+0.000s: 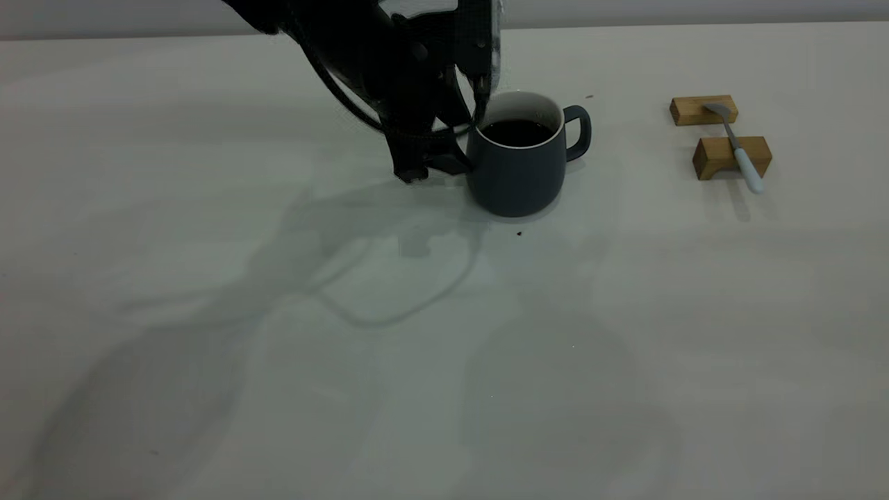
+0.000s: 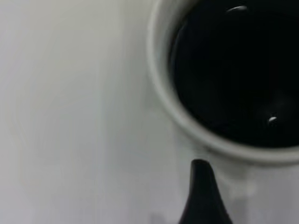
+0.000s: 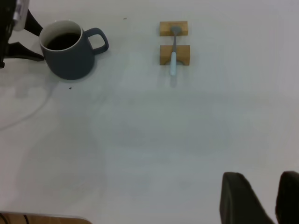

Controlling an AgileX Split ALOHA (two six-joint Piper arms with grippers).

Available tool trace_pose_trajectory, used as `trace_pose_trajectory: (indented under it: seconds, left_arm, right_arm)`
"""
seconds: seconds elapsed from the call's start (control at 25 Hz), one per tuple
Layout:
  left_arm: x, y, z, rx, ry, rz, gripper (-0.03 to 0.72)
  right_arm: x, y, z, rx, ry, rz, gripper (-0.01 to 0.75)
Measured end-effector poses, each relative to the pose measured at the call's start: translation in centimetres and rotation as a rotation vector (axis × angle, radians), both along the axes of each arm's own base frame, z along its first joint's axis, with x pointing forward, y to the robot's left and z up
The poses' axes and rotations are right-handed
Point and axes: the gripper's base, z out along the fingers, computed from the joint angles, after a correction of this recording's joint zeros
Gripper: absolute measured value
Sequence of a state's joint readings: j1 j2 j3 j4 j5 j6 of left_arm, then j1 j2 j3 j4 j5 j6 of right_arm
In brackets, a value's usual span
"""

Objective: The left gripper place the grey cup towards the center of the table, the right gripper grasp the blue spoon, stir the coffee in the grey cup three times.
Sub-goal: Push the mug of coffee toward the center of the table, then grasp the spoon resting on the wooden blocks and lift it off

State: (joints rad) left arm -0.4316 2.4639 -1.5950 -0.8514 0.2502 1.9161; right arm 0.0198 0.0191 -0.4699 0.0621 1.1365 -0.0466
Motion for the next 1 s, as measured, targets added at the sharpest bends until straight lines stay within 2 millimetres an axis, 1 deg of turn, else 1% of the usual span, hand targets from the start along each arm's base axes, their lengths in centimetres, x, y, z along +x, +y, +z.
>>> trace_pose_trajectory:
  seconds: [0.08, 0.24, 0.32, 0.4, 0.48, 0.52, 0.64, 0.76, 0.88, 0.92, 1.0]
  left_arm:
    - [0.6, 0.9, 1.8, -0.023, 0.002, 0.038, 0.585]
    - [1.5, 4.2, 6.0, -0.041, 0.054, 0.113, 0.585]
    - [1.3, 5.9, 8.8, -0.040, 0.109, 0.155, 0.585]
    - [0.7, 7.4, 12.0, -0.029, 0.159, 0.209, 0.585]
    - [-0.4, 8.6, 16.0, -0.033, 0.209, 0.307, 0.585]
    - [-1.1, 9.1, 17.7, -0.029, 0.240, 0.352, 0.585]
    - [-4.1, 10.4, 23.8, -0.052, 0.314, 0.556, 0.585]
    - [-7.5, 11.7, 28.5, -0.060, 0.369, 0.748, 0.585]
    - [-10.7, 13.1, 31.9, -0.045, 0.390, 0.888, 0.585]
    - [-11.5, 13.4, 33.0, -0.065, 0.364, 0.920, 0.585]
    - [-12.8, 14.0, 34.4, -0.098, 0.332, 0.968, 0.585]
  right_arm:
    - [0.0, 0.0, 0.0, 0.000, 0.000, 0.000, 0.240]
    - [0.0, 0.0, 0.0, 0.000, 0.000, 0.000, 0.240]
    - [0.0, 0.0, 0.0, 0.000, 0.000, 0.000, 0.240]
    - [0.0, 0.0, 0.0, 0.000, 0.000, 0.000, 0.240]
    - [0.0, 0.0, 0.0, 0.000, 0.000, 0.000, 0.240]
    - [0.0, 0.0, 0.0, 0.000, 0.000, 0.000, 0.240]
    - [0.0, 0.0, 0.0, 0.000, 0.000, 0.000, 0.240]
    - [0.0, 0.0, 0.0, 0.000, 0.000, 0.000, 0.240]
    - [0.0, 0.0, 0.0, 0.000, 0.000, 0.000, 0.240]
    - [0.0, 0.0, 0.0, 0.000, 0.000, 0.000, 0.240]
    - [0.0, 0.0, 0.0, 0.000, 0.000, 0.000, 0.240]
